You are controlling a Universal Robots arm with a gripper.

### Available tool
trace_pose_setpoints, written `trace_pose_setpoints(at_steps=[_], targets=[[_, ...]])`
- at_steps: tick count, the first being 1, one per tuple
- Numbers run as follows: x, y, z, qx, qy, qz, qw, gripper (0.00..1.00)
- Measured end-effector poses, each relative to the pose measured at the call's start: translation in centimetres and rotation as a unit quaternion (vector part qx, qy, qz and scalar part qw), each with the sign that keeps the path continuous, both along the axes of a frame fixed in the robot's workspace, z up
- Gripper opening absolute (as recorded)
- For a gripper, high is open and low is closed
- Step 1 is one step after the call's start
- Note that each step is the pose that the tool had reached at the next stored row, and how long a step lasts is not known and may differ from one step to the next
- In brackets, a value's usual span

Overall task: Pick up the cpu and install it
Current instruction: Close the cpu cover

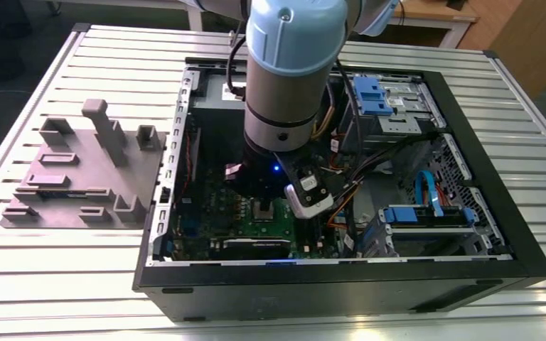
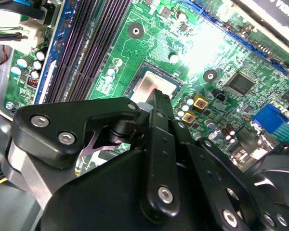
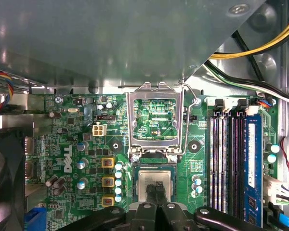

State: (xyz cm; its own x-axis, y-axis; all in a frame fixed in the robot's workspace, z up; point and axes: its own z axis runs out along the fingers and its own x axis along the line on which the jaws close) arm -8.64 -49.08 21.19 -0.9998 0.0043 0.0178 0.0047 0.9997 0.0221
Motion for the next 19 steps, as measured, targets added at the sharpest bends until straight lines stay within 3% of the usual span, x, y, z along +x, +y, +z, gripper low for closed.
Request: trace_pose_setpoints(at_steps=[5, 12, 19], targets=[[-0.03, 0.00, 0.66, 0.0000, -0.0021, 0.000, 1.00000, 0.10], [-0.05, 0.00, 2.05, 0.0000, -0.0035, 0.000, 0.99999, 0.10], [-0.05, 0.00, 2.18, 0.0000, -0.0039, 0.000, 0.99999, 0.10]])
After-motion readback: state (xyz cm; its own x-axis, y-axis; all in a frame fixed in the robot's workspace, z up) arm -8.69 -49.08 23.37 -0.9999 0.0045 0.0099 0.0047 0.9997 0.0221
